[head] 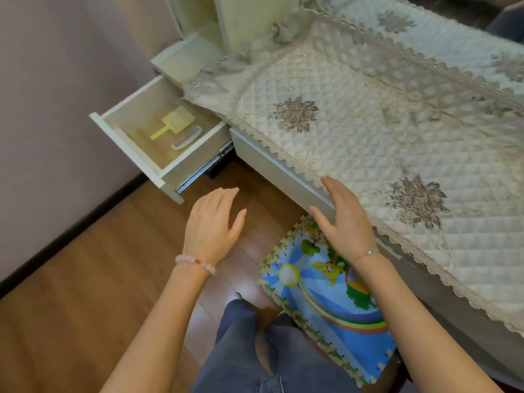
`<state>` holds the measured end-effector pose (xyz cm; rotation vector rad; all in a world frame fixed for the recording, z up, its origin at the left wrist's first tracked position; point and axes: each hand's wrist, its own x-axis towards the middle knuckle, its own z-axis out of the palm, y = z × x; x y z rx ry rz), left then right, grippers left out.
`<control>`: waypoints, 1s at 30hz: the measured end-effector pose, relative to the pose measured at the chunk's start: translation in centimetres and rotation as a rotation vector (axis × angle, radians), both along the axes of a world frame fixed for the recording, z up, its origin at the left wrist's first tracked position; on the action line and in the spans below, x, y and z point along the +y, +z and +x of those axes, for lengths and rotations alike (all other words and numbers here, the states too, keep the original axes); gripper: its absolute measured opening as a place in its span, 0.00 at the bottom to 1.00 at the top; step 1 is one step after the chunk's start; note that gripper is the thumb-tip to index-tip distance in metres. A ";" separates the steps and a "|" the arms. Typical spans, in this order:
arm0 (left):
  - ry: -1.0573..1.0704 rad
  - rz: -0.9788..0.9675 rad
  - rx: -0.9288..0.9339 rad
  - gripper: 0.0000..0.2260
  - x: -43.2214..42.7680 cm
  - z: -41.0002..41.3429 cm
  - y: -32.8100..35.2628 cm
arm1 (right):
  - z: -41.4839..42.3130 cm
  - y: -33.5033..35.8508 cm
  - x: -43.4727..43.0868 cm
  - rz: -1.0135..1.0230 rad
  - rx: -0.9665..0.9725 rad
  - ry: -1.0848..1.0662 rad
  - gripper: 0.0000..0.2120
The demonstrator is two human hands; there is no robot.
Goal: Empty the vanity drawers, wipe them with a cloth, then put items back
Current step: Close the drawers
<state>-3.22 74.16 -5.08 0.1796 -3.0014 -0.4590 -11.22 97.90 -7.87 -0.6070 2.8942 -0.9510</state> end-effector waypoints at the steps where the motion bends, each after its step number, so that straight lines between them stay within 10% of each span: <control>1: 0.008 -0.033 0.014 0.18 -0.6 0.7 0.3 | 0.3 0.3 -0.9 0.015 0.008 0.031 0.28; 30: -0.003 -0.159 0.087 0.22 -27.9 5.8 1.6 | 5.3 2.4 -31.7 0.188 0.051 0.115 0.28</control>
